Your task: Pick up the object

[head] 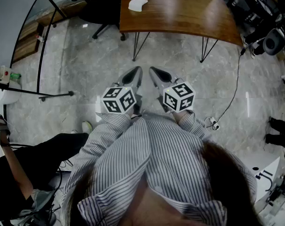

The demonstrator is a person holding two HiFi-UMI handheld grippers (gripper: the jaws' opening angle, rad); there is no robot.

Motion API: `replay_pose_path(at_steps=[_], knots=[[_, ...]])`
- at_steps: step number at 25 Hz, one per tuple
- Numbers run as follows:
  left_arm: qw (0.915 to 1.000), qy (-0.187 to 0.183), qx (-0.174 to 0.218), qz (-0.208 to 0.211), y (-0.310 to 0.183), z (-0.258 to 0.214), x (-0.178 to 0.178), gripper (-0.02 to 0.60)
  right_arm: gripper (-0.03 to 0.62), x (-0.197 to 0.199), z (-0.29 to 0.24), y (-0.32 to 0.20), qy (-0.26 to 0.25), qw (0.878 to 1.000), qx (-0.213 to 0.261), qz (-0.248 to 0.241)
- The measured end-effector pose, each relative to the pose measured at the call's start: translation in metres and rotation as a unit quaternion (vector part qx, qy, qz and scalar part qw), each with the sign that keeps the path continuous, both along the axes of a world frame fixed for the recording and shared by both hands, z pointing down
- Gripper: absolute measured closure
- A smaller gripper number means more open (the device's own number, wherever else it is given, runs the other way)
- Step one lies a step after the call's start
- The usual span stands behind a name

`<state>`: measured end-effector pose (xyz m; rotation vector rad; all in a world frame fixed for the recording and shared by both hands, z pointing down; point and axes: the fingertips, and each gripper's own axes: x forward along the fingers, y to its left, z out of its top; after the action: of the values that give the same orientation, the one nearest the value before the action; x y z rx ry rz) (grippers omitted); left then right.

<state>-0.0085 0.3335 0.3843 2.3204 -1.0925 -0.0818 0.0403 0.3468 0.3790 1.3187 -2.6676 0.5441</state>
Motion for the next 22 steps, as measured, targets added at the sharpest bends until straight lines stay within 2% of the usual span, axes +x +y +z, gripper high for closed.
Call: replay_pose_path(at_steps=[22], knots=[[0.9995,0.017,-0.020,-0.017,-0.014,0.006,0.015,0.580,0.592,0.016,0.000,-0.010,-0.048,0.999,-0.011,-0.022]])
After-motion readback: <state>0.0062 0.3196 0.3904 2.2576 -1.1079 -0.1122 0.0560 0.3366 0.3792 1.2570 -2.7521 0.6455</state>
